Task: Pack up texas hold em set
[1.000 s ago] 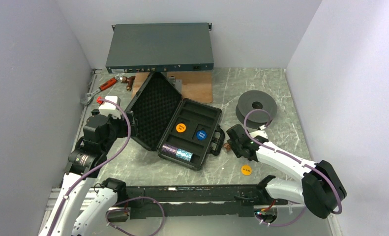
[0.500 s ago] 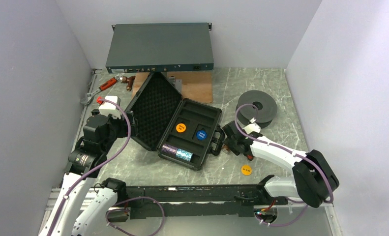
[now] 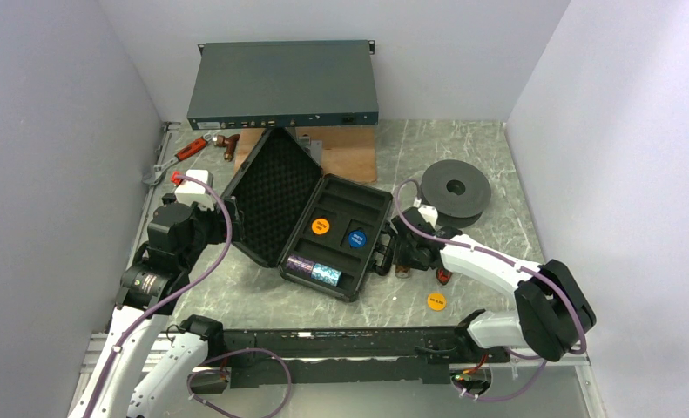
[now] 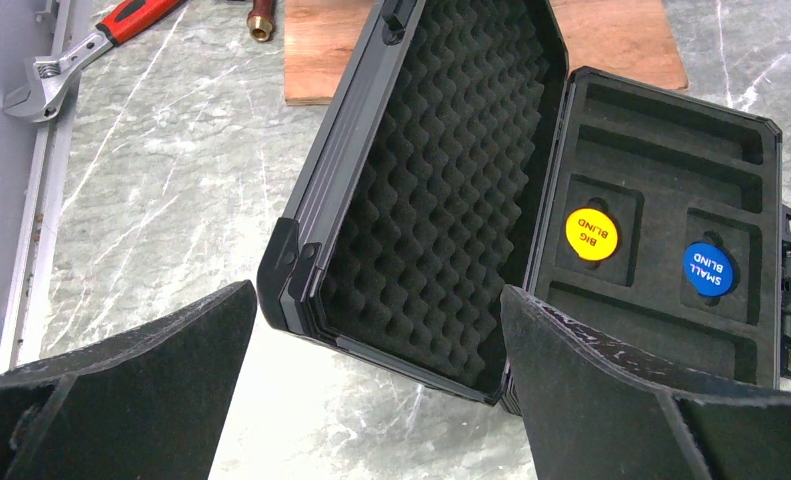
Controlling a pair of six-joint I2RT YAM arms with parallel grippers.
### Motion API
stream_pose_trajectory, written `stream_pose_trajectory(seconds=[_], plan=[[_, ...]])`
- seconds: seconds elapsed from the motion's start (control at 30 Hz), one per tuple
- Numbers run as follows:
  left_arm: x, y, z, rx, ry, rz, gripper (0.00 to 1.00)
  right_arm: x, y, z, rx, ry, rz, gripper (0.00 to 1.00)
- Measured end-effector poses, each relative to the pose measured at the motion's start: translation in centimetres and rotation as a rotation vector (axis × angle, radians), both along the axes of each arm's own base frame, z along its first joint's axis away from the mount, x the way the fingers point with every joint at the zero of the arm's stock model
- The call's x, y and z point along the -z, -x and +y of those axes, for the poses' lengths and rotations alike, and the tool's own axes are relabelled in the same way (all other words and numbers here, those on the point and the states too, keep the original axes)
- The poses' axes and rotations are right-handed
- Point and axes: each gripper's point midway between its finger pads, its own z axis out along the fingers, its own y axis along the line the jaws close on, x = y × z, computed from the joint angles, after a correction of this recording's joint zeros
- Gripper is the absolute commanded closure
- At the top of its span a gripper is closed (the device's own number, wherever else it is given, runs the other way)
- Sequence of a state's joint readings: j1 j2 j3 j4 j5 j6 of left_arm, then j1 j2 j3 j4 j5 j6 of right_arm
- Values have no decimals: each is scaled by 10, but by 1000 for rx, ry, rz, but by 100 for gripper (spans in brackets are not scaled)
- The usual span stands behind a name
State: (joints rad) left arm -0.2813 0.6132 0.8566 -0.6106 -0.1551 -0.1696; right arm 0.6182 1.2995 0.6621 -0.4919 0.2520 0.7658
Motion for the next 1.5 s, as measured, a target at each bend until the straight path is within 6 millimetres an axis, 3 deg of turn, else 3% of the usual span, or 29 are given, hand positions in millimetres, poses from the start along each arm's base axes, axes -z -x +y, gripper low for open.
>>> stream_pose_trajectory(seconds=[0.13, 0.3, 0.5, 1.13, 1.5], plan=[[0, 0, 0, -2, 0, 1, 1, 0, 8, 3, -109, 9, 28, 57], [2, -2, 1, -7, -3, 10, 1, 0, 13, 3, -165, 19, 49, 35], [2, -2, 2, -10, -3, 11, 1, -4, 14, 2, -198, 35, 53, 26], [2, -2, 2, -10, -3, 11, 1, -8, 9, 8, -264, 50, 65, 23], [2, -2, 2, -10, -2, 9, 1, 1, 14, 3, -257, 78, 106, 37]])
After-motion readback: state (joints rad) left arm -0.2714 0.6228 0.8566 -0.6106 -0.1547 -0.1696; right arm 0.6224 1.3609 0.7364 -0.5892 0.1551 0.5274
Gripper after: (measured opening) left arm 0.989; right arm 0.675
